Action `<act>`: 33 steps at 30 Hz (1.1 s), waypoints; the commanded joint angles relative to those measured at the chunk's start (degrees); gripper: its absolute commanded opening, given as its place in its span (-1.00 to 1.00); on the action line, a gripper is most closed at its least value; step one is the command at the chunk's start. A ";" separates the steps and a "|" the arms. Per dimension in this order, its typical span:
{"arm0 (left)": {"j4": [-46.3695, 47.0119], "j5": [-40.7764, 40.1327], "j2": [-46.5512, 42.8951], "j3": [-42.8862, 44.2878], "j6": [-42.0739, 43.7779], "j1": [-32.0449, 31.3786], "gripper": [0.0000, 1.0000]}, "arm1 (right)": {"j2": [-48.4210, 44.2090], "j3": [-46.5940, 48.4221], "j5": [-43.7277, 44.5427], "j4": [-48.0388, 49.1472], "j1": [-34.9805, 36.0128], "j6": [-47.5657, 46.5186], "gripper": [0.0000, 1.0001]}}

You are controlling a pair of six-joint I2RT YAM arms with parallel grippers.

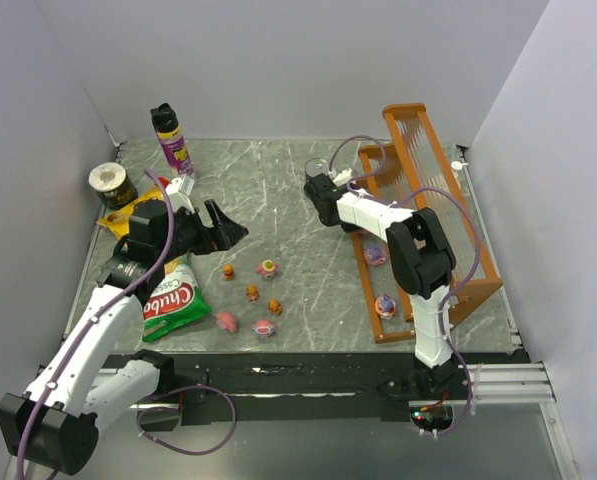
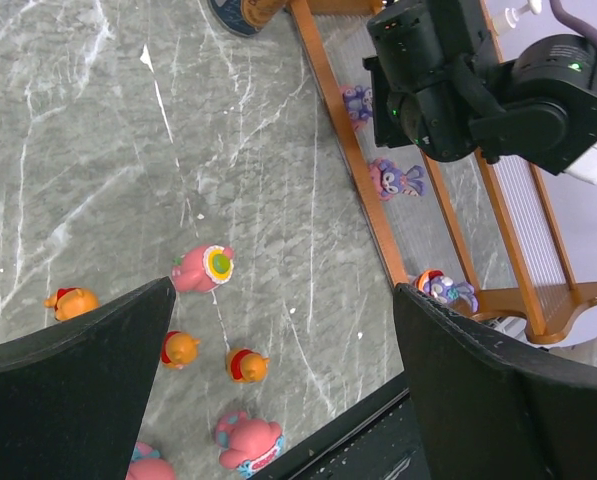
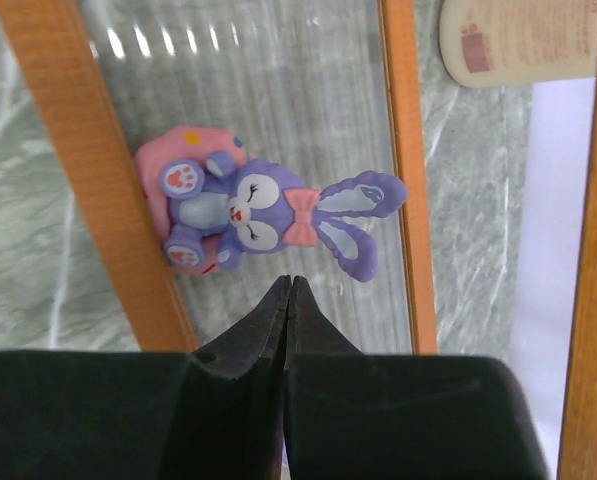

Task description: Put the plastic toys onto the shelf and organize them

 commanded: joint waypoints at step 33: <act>1.87 1.76 -0.90 -0.39 0.10 1.09 0.93 | 7.08 7.28 9.32 1.80 0.06 -2.46 -1.00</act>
